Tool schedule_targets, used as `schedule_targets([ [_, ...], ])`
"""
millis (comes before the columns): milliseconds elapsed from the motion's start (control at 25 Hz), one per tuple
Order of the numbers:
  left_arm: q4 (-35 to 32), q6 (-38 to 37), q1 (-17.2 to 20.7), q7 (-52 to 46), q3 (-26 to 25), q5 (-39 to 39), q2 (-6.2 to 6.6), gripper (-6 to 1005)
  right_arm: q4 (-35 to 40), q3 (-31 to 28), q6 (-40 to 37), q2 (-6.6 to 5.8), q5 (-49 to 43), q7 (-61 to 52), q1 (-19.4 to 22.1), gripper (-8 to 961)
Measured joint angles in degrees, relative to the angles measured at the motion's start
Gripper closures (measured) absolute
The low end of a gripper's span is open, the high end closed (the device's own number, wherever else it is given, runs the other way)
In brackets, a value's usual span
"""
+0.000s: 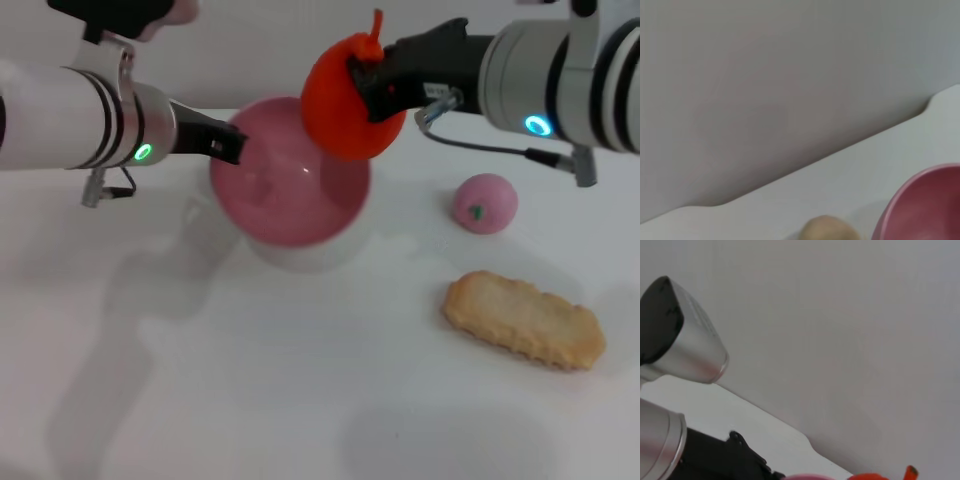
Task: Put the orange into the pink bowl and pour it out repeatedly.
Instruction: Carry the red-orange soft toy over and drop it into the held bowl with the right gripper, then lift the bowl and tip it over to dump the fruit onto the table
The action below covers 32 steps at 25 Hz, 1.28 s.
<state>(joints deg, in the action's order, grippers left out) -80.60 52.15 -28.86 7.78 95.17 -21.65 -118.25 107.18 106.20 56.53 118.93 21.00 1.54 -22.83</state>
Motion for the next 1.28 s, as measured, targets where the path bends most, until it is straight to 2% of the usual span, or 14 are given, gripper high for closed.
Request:
schedule_targets([
  [280, -1.2, 0.2, -0.3, 0.4, 0.2, -2.4, 0.11, 953, -6.6, 0.0, -5.8, -0.03, 3.6, 0.2, -1.0, 903],
  [520, -2.2, 0.8, -0.4, 0.6, 0.5, -3.0, 0.13, 953, -7.4, -0.4, -6.8, -0.01, 3.9, 0.2, -1.2, 705],
  [720, -2.5, 1.0, -0.4, 0.6, 1.2, -3.1, 0.21, 953, -7.8, -0.5, -7.4, -0.01, 4.1, 0.2, -1.3, 476],
  [840, -2.5, 1.0, -0.4, 0.8, 1.6, -3.1, 0.21, 953, -7.9, -0.5, -8.4, -0.01, 4.0, 0.2, -0.8, 476],
  [920, -2.5, 0.8, -0.3, 1.5, 1.7, -3.1, 0.22, 953, -7.4, -0.4, -11.0, -0.04, 1.7, 0.7, 0.9, 476],
  [1000, -2.5, 0.7, -0.1, 2.4, 1.8, -2.9, 0.23, 954, -6.6, -0.2, -15.9, 0.09, -4.2, 1.0, 4.2, 475],
  [1160, -3.6, 1.1, -0.2, 3.9, 1.7, -1.3, 0.38, 954, -6.5, -1.3, -31.7, 0.64, -20.5, -3.0, 15.2, 475],
  [1280, -5.8, 0.8, 0.3, 5.8, 2.7, 3.2, 0.24, 954, -7.8, -4.5, -43.0, 0.76, -24.3, -6.8, 21.8, 475],
])
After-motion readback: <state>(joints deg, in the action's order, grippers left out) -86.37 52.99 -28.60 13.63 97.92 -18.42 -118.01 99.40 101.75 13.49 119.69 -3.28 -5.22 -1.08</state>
